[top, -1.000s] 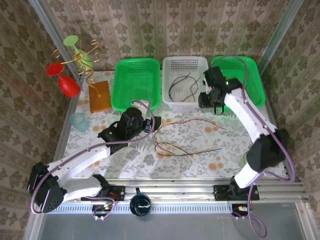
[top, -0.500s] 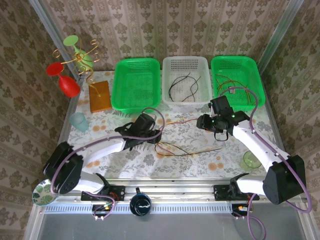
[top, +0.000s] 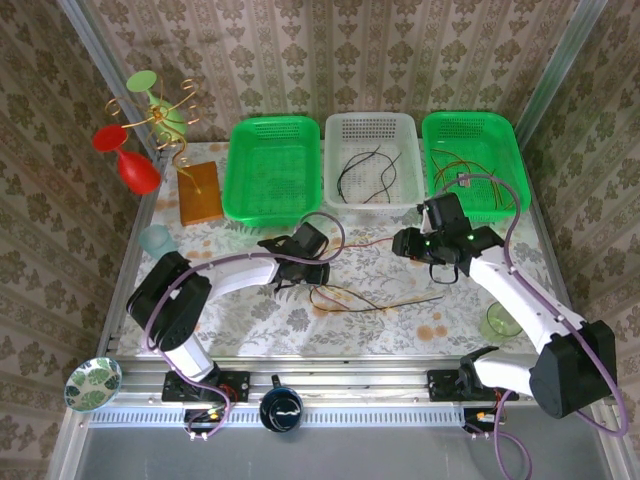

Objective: Untangle the cables

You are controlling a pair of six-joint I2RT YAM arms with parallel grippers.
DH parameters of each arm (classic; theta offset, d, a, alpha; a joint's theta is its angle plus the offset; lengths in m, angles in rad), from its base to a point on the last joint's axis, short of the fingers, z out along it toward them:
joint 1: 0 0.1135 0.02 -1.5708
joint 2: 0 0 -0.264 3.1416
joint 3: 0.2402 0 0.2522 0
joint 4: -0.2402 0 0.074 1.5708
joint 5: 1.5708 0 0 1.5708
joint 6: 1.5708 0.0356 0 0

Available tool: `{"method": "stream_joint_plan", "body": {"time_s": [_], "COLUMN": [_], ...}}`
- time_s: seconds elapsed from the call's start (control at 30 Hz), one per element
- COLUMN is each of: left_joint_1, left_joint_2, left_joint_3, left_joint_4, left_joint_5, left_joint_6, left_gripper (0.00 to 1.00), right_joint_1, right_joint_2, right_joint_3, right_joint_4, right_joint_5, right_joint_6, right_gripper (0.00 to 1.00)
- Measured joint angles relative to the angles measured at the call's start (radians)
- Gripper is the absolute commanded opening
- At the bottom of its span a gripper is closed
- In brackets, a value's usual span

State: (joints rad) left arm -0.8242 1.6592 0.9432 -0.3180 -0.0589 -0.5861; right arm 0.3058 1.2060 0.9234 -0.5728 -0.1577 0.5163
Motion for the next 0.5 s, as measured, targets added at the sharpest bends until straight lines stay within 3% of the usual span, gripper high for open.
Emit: {"method": "stream_joint_plan", "body": {"time_s": [0.23,0.4,0.5], "left_joint_1": [0.000,0.000,0.001], "left_joint_2": [0.034,0.077,0.083], "left_joint_3": [0.016,0.045,0.054], "left_joint_4": [-0.028,-0.054,-0.058], "left_joint_5": [-0.001,-0.003,-0.003], "left_joint_6": [-0.024,-0.034,-0.034], "left_gripper": [0.49,0.33,0.16], "right_joint_1": [-0.011,-0.015,-0.018], "right_joint_2": [-0.062,-0.078,-0.093], "right_joint_3": [-0.016,-0.016,-0.017], "right_joint_4": [0.002,0.002,0.001], "right_joint_5": [0.011,0.018,0.019], "right_joint_6": [-0.008,-0.012,-0.014], "right_gripper": [0.50,0.50,0.50]}}
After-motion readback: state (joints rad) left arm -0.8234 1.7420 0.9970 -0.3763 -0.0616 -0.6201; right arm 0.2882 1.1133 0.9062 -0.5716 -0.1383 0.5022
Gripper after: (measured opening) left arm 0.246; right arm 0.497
